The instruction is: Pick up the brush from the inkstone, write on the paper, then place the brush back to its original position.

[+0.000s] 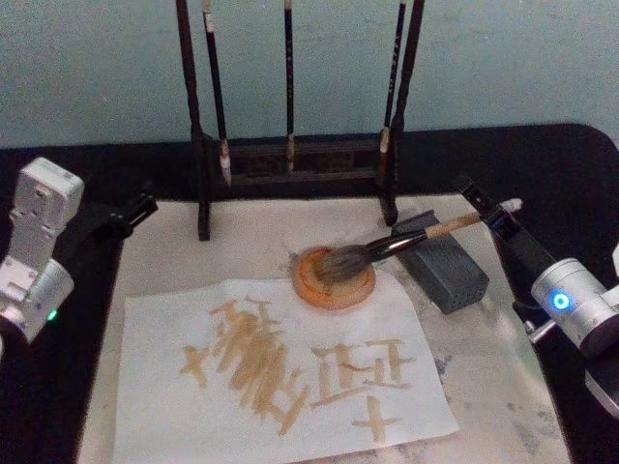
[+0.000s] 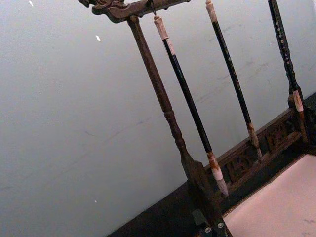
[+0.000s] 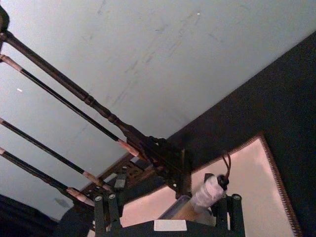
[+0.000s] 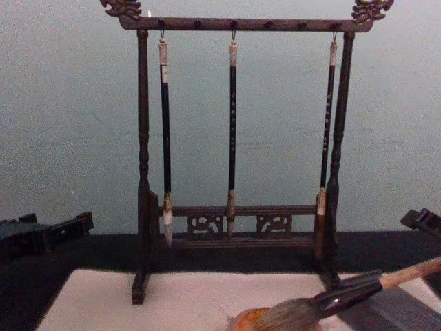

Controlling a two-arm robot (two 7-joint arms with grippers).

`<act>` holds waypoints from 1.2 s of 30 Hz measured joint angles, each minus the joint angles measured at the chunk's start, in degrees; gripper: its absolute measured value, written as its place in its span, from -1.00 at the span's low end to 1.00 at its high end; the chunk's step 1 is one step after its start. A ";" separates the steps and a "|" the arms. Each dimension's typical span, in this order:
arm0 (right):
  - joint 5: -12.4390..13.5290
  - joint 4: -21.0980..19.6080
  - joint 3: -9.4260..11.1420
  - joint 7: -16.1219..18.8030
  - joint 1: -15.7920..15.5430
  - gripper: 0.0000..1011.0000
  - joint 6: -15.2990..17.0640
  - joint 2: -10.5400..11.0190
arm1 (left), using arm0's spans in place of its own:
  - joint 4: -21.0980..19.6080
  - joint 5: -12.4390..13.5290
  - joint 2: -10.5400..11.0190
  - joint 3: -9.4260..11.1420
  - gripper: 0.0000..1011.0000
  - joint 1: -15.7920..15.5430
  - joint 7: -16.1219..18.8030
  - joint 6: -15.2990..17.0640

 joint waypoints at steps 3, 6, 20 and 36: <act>-0.27 -0.28 -0.05 -0.77 -0.15 0.99 0.07 0.20 | 0.00 0.00 0.00 0.00 0.98 0.00 0.00 0.00; -0.89 -0.70 -0.10 -1.95 -0.31 0.99 0.15 0.52 | 0.00 0.00 0.00 0.00 0.98 0.00 0.00 0.00; -5.44 -1.32 0.42 -5.83 -0.68 0.99 0.11 1.61 | 0.00 0.00 0.00 0.00 0.98 0.00 0.00 0.00; -10.89 -3.87 2.66 -7.90 -2.56 0.99 -1.21 2.82 | 0.00 0.00 0.00 0.00 0.98 0.00 0.00 0.00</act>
